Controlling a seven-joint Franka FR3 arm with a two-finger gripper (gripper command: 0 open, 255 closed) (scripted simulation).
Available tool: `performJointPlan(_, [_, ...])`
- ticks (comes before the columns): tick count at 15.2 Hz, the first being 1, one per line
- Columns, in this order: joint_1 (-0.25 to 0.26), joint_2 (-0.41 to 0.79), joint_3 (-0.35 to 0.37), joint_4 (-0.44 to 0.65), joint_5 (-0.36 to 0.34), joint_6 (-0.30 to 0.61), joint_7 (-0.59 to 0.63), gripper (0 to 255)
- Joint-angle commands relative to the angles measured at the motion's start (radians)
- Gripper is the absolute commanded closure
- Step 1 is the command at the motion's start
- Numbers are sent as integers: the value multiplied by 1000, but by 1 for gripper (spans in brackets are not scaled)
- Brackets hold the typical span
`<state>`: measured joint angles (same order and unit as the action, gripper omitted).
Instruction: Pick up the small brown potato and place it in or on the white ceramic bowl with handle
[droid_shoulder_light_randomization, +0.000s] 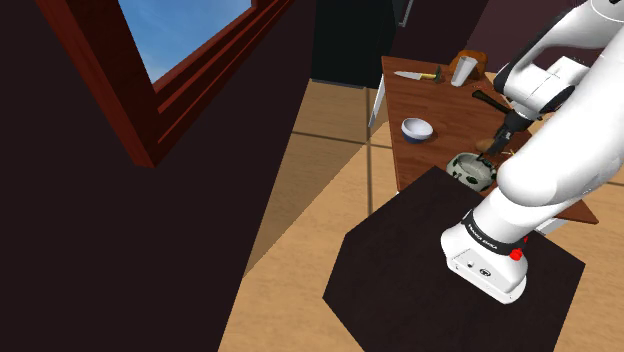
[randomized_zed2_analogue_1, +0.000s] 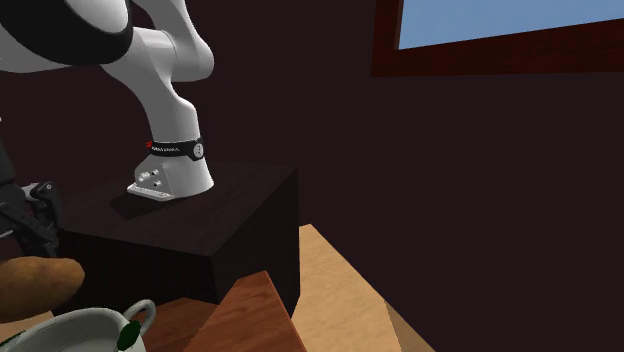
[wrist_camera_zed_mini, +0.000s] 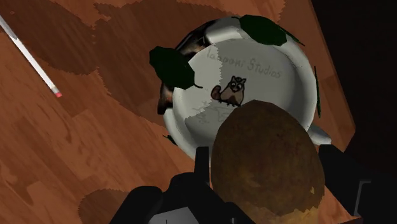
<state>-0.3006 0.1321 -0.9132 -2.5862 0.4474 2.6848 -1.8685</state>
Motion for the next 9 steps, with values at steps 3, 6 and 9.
performJointPlan(3, [-68,86,91,16,171,23,-131,255])
performJointPlan(6, [-120,142,160,32,274,39,-209,255])
performJointPlan(9, [-164,186,217,48,353,53,-269,255])
